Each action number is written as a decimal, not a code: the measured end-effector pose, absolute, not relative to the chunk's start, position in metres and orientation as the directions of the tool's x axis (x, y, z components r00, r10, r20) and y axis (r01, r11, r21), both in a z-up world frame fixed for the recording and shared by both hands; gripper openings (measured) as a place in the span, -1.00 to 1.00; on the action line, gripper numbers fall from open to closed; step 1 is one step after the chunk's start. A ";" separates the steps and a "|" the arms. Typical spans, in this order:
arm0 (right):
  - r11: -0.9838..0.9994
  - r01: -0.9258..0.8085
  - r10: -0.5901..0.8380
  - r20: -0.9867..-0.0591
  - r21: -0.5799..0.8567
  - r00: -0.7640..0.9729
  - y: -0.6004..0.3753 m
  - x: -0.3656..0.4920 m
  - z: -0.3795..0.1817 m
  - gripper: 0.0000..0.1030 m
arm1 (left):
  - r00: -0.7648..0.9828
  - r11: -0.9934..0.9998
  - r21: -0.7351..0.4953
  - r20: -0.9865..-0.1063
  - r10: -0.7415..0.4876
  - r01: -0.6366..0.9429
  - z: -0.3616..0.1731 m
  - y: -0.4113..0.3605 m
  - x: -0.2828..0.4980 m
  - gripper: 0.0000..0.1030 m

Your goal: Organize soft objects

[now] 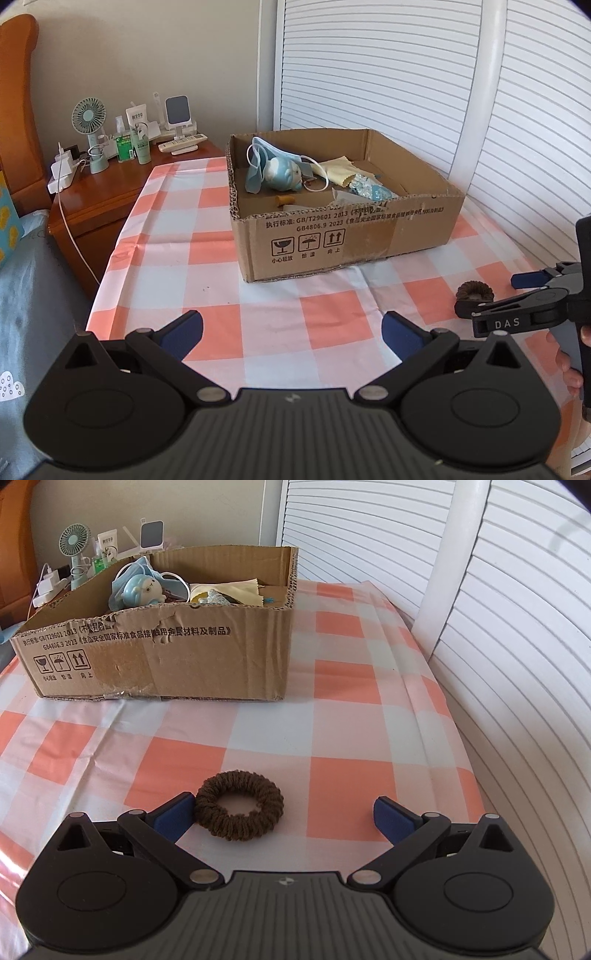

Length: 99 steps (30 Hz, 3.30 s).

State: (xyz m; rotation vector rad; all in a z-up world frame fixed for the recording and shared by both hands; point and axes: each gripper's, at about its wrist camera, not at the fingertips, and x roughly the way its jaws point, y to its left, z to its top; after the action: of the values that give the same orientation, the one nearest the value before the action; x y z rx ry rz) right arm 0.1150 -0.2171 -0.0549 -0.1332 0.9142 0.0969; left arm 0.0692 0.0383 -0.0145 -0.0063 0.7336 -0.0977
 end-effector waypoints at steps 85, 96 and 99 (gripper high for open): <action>0.855 -0.516 0.357 -0.667 -0.049 0.654 -0.113 0.248 0.052 -0.06 | 0.809 1.000 -0.023 -0.587 -0.023 0.012 -0.010 0.069 0.082 0.99; 0.883 -0.467 0.333 -0.654 -0.036 0.679 -0.113 0.250 0.046 1.00 | 0.811 1.000 -0.027 -0.585 -0.008 -0.010 -0.004 0.066 0.078 0.99; 0.896 -0.441 0.301 -0.654 -0.055 0.694 -0.121 0.234 0.053 1.00 | 0.808 0.999 -0.037 -0.590 -0.008 -0.017 -0.001 0.064 0.076 0.99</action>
State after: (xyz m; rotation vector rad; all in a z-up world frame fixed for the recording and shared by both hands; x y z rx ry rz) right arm 0.2341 -0.1208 0.0528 -0.2151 0.6892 0.4176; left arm 0.0764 0.0637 -0.0012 -0.0406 0.6308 0.0046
